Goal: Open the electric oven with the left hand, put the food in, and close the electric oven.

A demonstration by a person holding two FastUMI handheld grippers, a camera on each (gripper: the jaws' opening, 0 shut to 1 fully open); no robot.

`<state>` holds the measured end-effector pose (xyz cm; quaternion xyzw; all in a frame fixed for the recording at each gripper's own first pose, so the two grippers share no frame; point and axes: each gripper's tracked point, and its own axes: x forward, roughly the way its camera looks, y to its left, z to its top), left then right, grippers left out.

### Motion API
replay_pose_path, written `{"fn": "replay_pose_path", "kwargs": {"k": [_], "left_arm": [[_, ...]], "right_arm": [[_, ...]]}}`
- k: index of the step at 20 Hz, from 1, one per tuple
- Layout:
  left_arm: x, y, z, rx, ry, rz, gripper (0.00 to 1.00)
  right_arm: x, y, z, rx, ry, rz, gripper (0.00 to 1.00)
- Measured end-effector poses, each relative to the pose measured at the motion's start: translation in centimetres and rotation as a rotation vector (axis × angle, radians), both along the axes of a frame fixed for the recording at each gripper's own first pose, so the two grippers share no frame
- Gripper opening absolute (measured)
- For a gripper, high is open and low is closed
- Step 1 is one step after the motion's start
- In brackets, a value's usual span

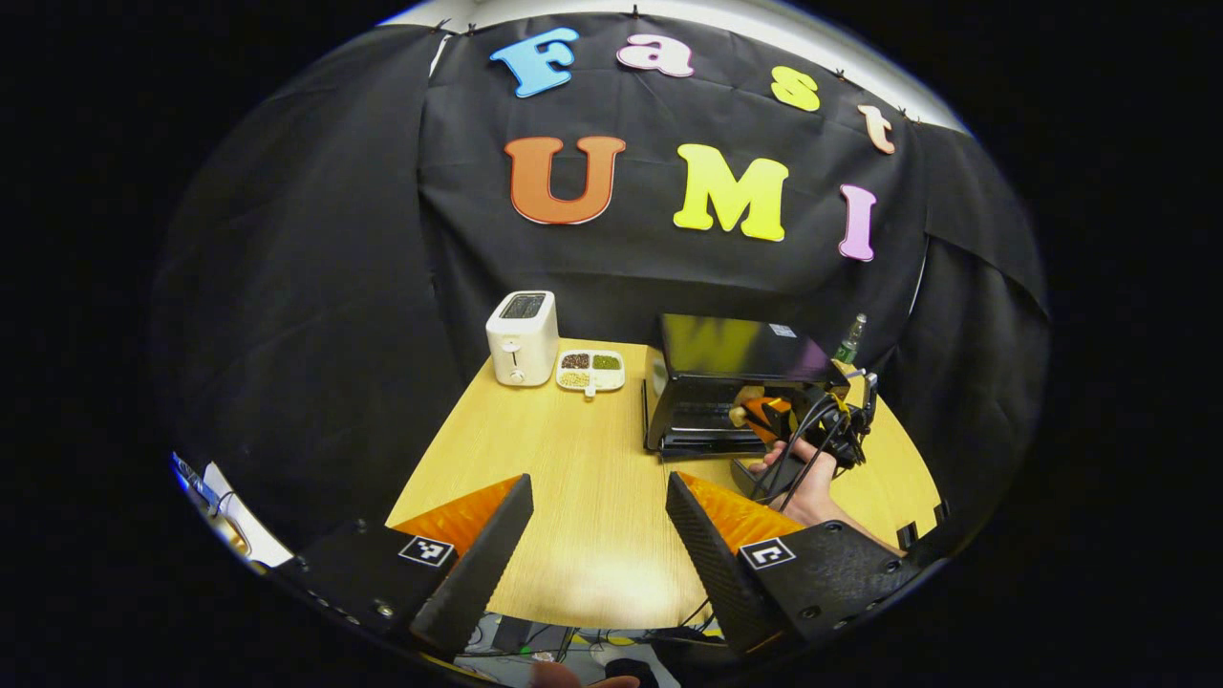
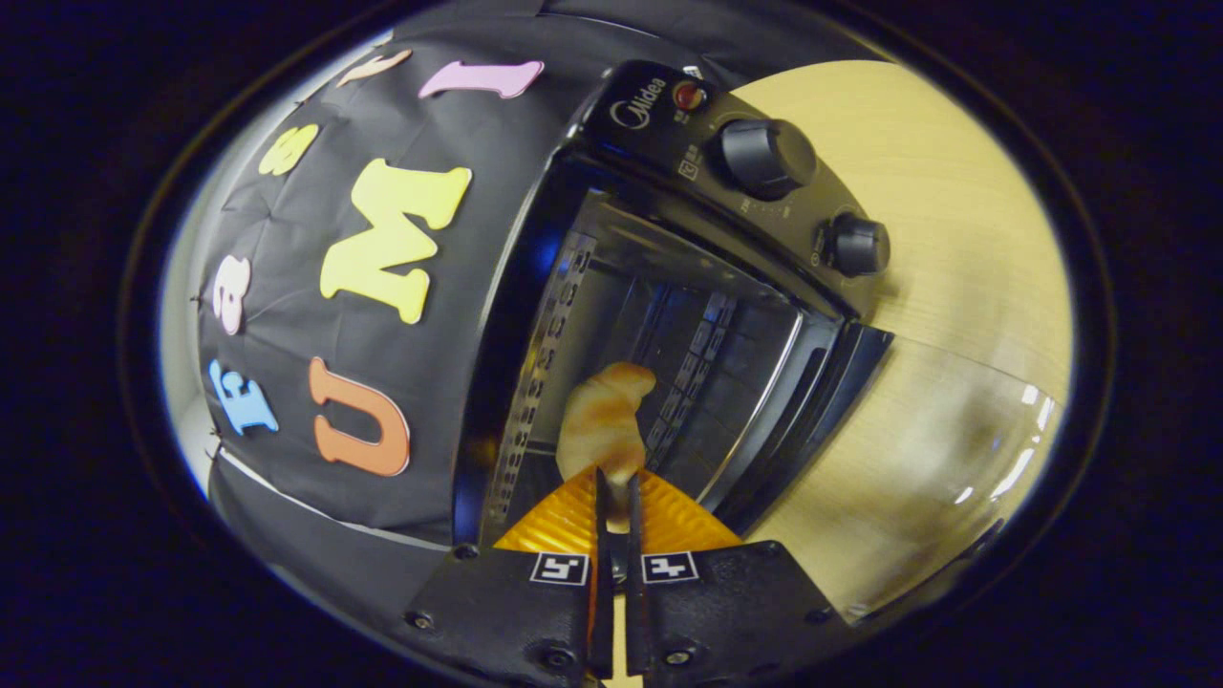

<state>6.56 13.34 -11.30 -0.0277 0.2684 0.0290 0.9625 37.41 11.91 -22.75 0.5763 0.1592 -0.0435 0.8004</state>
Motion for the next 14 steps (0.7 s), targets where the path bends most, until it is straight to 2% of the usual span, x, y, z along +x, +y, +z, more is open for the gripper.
{"fn": "replay_pose_path", "kwargs": {"k": [4,8,10,13,14], "left_arm": [[0.8,-0.9,0.5,0.013,-0.001,-0.008,0.93],[0.3,-1.4,0.8,0.034,0.000,-0.030,0.93],[-0.1,-1.5,1.0,0.033,-0.003,-0.036,0.93],[-0.9,-1.1,0.9,0.021,-0.010,-0.032,0.93],[-1.2,-1.1,0.8,0.013,-0.006,-0.028,0.93]], "right_arm": [[1.6,0.0,0.2,0.046,-0.063,0.001,0.10],[1.8,0.2,0.8,0.105,-0.103,-0.032,0.19],[1.6,0.7,0.8,0.110,-0.110,-0.042,0.29],[1.1,1.4,0.1,0.116,-0.079,-0.035,0.53],[0.8,1.4,-0.3,0.107,-0.068,-0.030,0.57]]}}
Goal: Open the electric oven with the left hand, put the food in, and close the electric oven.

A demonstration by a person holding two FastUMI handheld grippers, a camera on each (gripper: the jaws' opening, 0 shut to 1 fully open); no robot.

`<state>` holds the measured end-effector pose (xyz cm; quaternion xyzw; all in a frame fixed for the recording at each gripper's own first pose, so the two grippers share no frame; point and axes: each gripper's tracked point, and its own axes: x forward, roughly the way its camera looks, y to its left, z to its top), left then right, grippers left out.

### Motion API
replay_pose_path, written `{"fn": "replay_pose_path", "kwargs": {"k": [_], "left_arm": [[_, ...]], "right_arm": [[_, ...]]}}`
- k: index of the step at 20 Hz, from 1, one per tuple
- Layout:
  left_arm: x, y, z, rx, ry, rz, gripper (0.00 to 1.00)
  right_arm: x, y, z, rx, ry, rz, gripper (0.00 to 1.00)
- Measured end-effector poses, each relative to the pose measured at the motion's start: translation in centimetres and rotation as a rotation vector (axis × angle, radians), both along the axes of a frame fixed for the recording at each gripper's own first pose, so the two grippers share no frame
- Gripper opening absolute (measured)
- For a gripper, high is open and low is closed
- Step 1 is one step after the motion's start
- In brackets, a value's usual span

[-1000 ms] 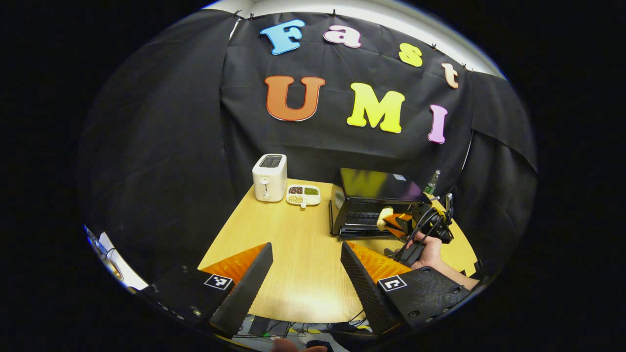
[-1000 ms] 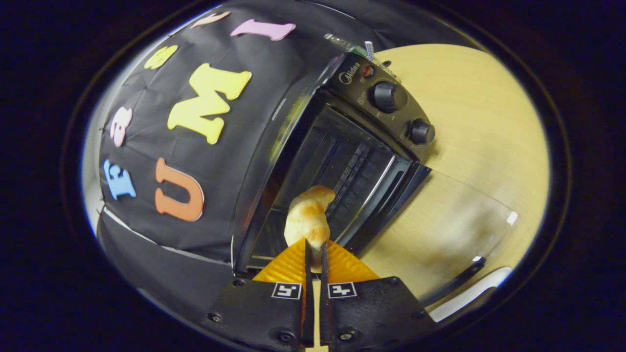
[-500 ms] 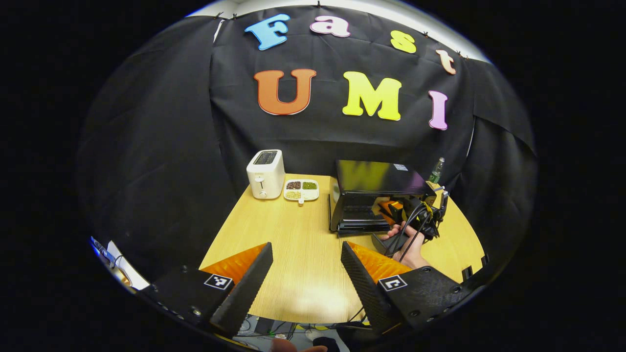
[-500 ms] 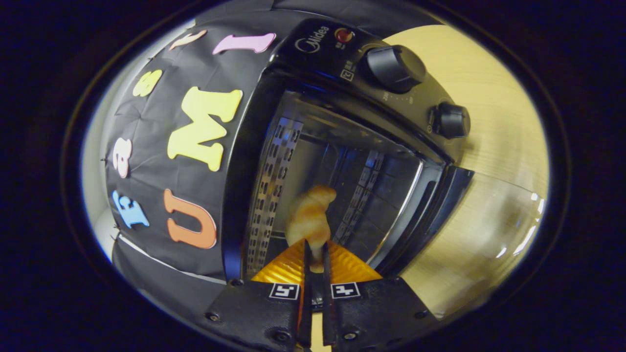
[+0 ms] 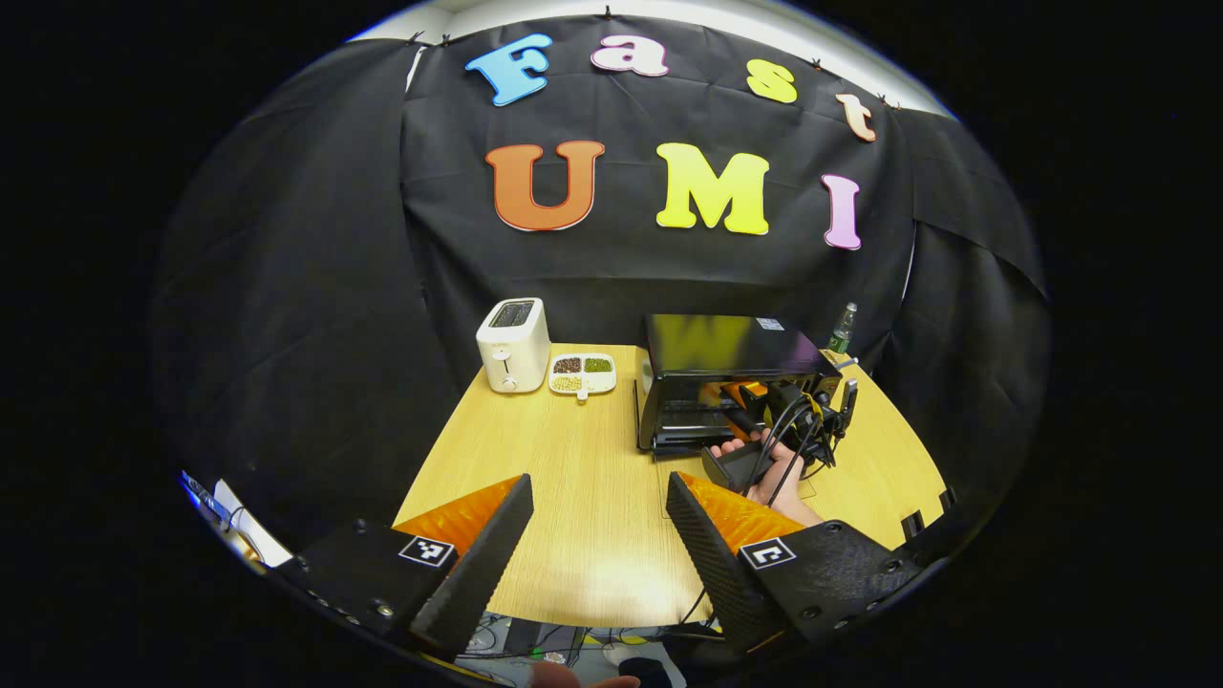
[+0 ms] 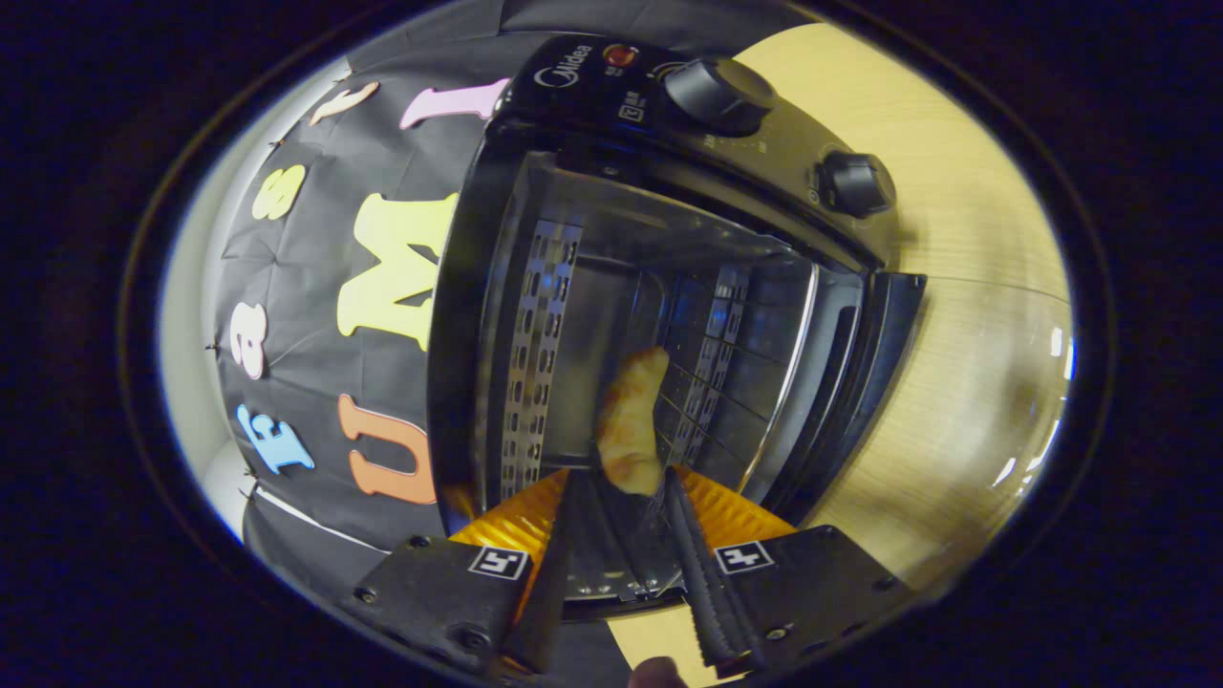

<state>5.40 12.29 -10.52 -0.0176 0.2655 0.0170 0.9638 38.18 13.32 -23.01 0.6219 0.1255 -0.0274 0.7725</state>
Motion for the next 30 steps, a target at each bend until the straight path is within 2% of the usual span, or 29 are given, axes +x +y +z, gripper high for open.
{"fn": "replay_pose_path", "kwargs": {"k": [5,6,8,10,12,15,16,18,23,26,30], "left_arm": [[-1.4,-0.1,0.2,-0.040,-0.023,-0.006,0.93],[-1.8,-0.4,0.3,-0.051,-0.031,-0.012,0.93],[-2.3,-0.8,0.3,-0.074,-0.046,-0.021,0.93],[-2.6,-1.3,-0.4,-0.078,-0.056,-0.021,0.94],[-2.6,-1.5,-1.3,-0.075,-0.064,-0.015,0.94],[-2.6,-4.1,-3.0,-0.115,-0.064,-0.059,0.94],[-2.4,-5.0,-3.6,-0.128,-0.060,-0.074,0.94],[-2.1,-7.1,-5.0,-0.154,-0.045,-0.106,0.94],[-1.4,-12.3,-9.3,-0.211,0.048,-0.182,0.94],[-0.8,-14.7,-11.5,-0.239,0.108,-0.215,0.94],[1.2,-17.2,-14.6,-0.234,0.158,-0.250,0.94]], "right_arm": [[-3.2,0.2,1.4,-0.191,-0.013,0.042,0.74],[-4.1,0.2,1.7,-0.234,-0.013,0.058,0.87],[-6.5,0.3,2.4,-0.340,-0.015,0.100,0.77],[-9.6,-0.1,3.3,-0.477,-0.021,0.141,0.92],[-13.0,-0.5,4.8,-0.618,-0.041,0.186,0.91],[-18.9,-2.4,7.0,-0.841,-0.047,0.223,0.86],[-20.8,-3.2,7.6,-0.888,-0.048,0.225,0.92],[-24.5,-4.7,8.5,-0.954,-0.041,0.220,0.99],[-32.2,-8.4,8.5,-1.044,0.053,0.167,0.96],[-35.6,-10.3,8.5,-1.099,0.085,0.160,1.00],[-38.2,-12.8,8.3,-1.197,0.133,0.141,1.00]]}}
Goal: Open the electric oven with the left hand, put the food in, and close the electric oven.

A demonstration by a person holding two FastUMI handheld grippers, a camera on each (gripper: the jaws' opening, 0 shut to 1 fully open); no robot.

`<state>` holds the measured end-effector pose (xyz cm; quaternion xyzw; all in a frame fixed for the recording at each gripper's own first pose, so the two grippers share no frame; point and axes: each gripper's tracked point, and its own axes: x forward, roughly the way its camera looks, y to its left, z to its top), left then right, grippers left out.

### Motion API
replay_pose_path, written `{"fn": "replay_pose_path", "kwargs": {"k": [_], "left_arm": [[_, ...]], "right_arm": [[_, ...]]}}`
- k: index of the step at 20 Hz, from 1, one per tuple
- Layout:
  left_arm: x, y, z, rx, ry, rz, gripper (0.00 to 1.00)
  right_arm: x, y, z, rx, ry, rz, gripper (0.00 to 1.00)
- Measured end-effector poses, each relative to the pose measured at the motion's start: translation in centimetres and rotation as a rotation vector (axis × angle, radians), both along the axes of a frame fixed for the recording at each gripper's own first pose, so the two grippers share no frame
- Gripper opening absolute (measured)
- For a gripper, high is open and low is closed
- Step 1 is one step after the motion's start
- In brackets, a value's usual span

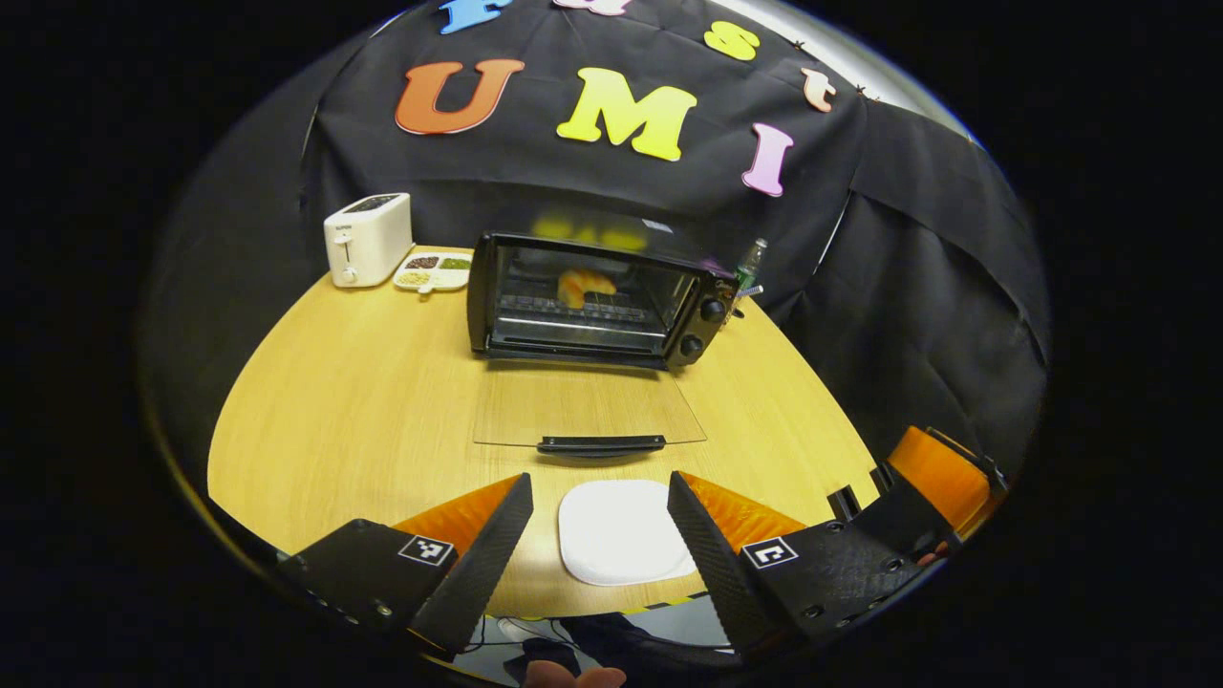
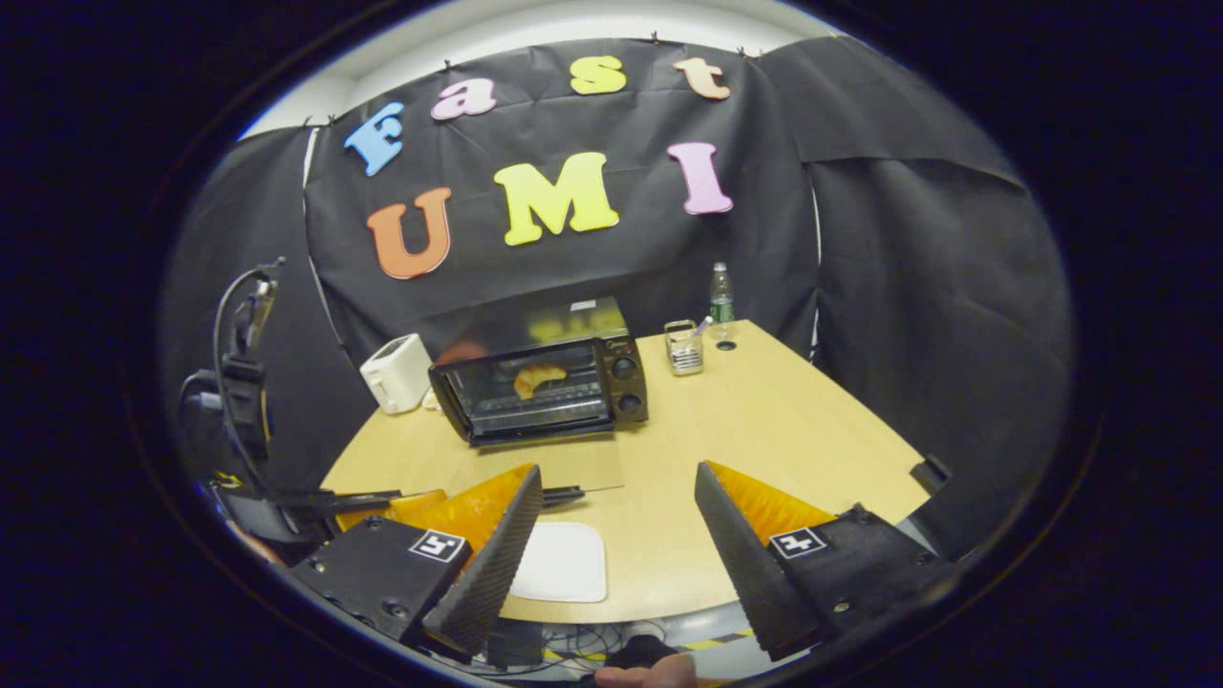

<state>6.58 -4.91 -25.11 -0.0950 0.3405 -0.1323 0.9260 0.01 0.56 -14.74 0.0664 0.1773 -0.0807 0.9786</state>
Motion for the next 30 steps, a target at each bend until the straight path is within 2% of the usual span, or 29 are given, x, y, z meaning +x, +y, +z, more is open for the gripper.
{"fn": "replay_pose_path", "kwargs": {"k": [4,11,14,15,21,30], "left_arm": [[2.3,-2.0,-2.9,0.000,0.019,-0.018,0.94],[4.7,-3.6,-8.2,0.066,0.076,-0.029,0.94],[5.8,-3.7,-9.7,0.083,0.106,-0.016,0.94],[6.0,-3.8,-10.0,0.087,0.116,-0.014,0.94],[6.8,-3.3,-12.2,0.130,0.180,-0.022,0.94],[6.4,-3.0,-12.2,0.151,0.160,-0.033,0.94]], "right_arm": [[-0.7,-1.6,0.0,-0.047,0.024,-0.019,1.00],[-0.9,-3.4,-1.1,-0.114,0.078,-0.020,1.00],[-0.7,-3.8,-2.0,-0.081,0.111,-0.027,0.97],[-0.3,-4.2,-2.3,-0.073,0.120,-0.036,1.00],[0.8,-5.4,-2.7,-0.040,0.139,-0.066,1.00],[0.7,-4.6,-3.3,-0.008,0.159,-0.056,1.00]]}}
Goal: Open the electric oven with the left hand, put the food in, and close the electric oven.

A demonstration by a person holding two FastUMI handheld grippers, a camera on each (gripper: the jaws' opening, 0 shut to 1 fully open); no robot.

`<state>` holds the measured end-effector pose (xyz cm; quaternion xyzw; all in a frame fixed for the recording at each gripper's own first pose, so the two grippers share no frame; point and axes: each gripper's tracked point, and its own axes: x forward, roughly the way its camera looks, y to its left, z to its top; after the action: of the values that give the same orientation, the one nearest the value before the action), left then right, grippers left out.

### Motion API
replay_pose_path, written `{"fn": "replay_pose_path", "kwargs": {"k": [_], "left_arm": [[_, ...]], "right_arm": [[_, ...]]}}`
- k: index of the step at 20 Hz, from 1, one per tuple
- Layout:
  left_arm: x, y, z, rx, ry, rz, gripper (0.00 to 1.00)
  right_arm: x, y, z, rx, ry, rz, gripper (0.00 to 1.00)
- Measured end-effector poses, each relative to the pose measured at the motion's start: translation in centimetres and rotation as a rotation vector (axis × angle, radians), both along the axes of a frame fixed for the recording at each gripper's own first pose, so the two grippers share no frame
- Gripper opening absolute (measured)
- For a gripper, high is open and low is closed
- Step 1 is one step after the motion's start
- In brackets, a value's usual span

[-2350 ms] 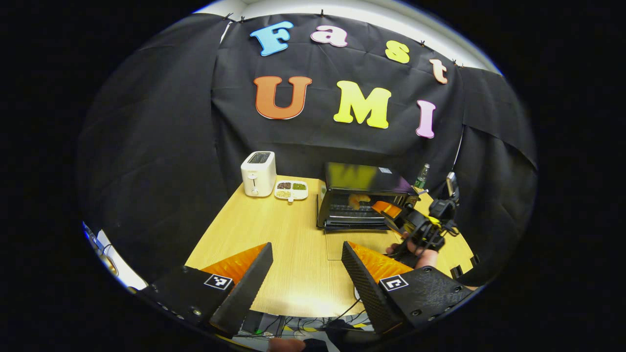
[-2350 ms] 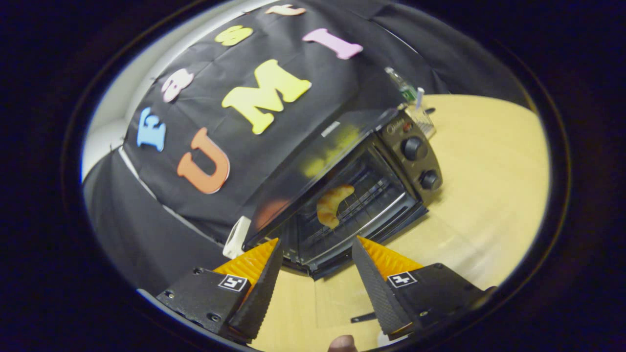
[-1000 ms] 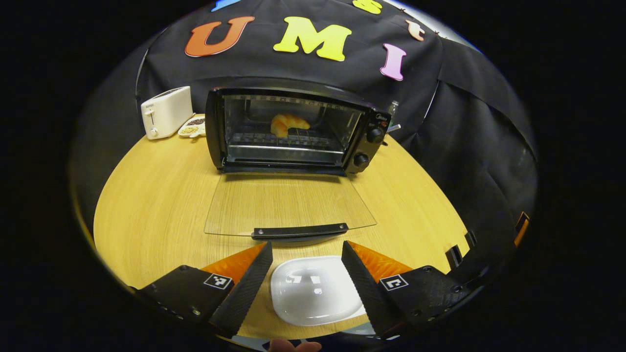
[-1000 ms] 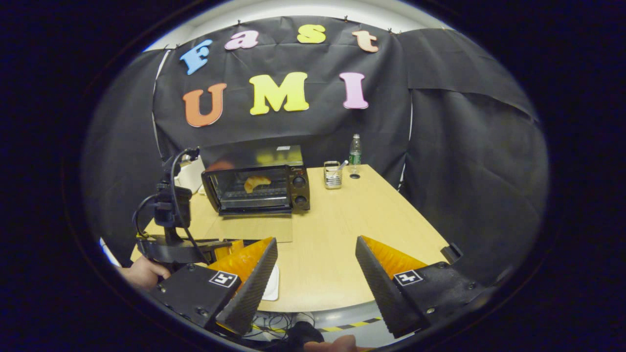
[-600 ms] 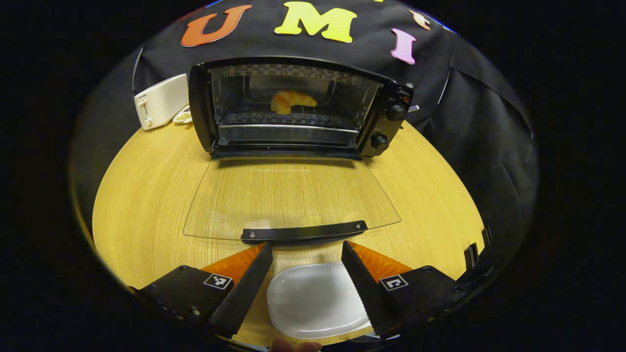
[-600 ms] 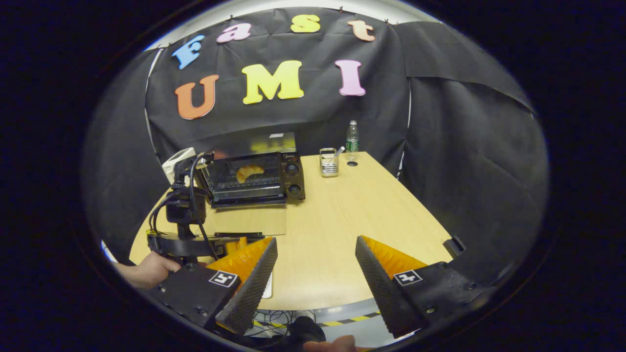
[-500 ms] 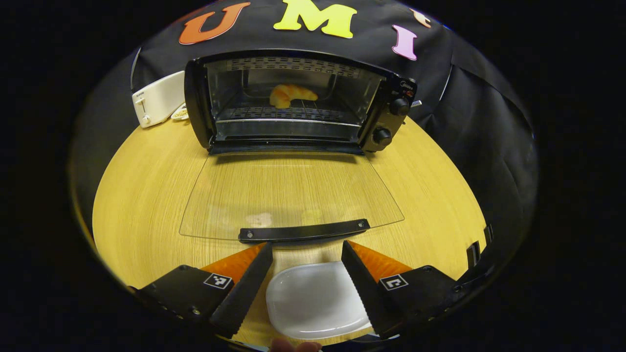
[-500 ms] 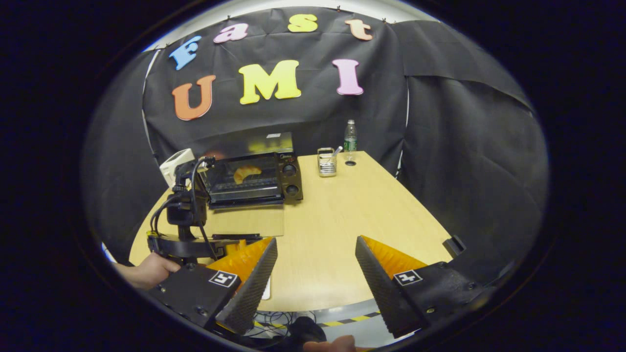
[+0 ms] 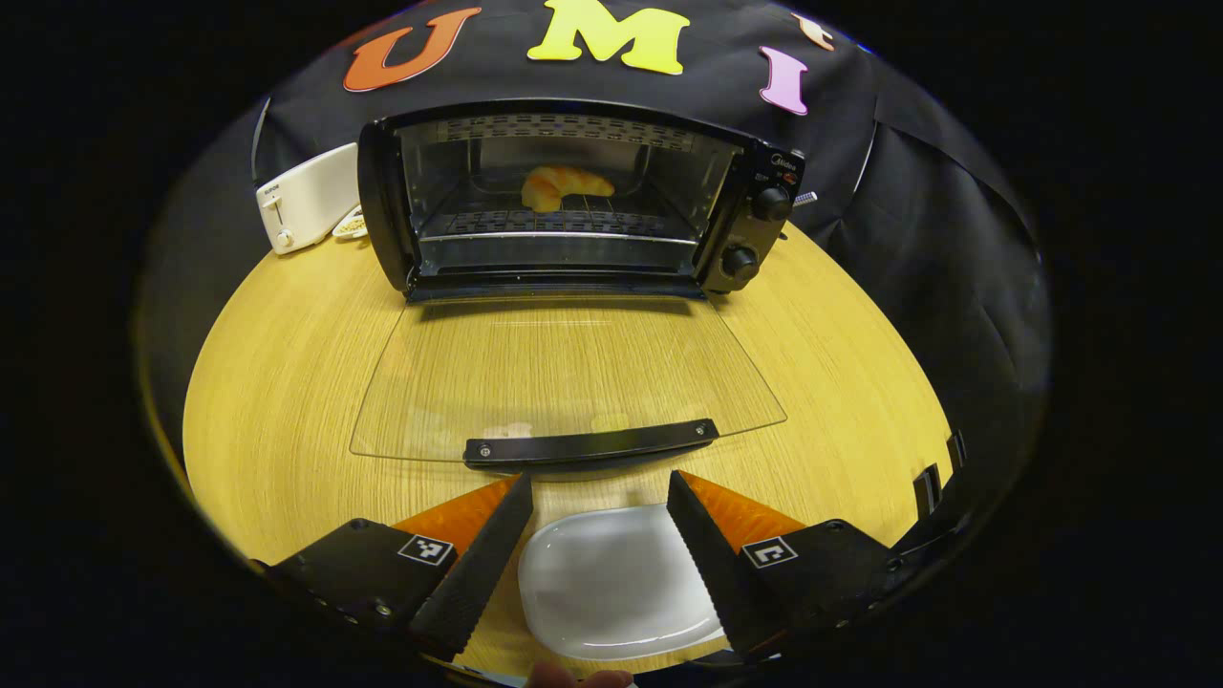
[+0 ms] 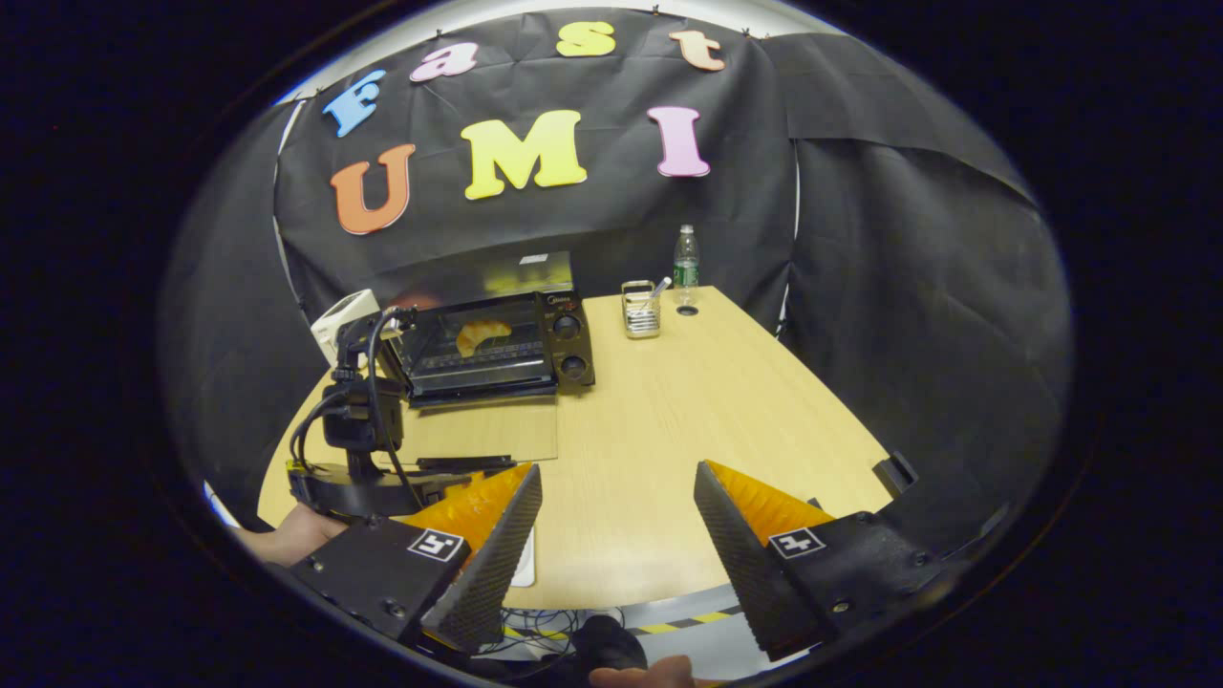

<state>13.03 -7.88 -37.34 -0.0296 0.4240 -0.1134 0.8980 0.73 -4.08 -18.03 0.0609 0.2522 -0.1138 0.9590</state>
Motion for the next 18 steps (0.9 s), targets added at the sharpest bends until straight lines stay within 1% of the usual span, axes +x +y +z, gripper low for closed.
{"fn": "replay_pose_path", "kwargs": {"k": [3,9,11,14,16,18], "left_arm": [[0.2,0.1,-0.4,-0.005,0.020,0.016,0.93],[-0.6,0.0,-1.2,0.016,0.074,0.017,0.94],[0.3,0.4,-1.3,0.021,0.067,0.033,0.94],[0.6,0.4,-1.4,0.003,0.093,0.053,0.94],[0.6,0.3,0.3,0.002,0.056,0.053,0.94],[1.5,0.2,3.1,-0.007,-0.019,0.055,0.94]], "right_arm": [[-0.2,0.0,-0.2,0.009,0.009,-0.002,0.99],[-0.3,-0.5,-0.1,0.027,0.005,-0.013,0.98],[-0.3,-0.5,-0.2,0.032,0.004,-0.010,0.97],[-0.4,-0.4,-0.4,0.047,0.004,-0.010,0.97],[-0.5,-0.5,-0.2,0.051,-0.001,-0.012,0.98],[-0.5,-0.6,0.1,0.056,-0.015,-0.018,0.98]]}}
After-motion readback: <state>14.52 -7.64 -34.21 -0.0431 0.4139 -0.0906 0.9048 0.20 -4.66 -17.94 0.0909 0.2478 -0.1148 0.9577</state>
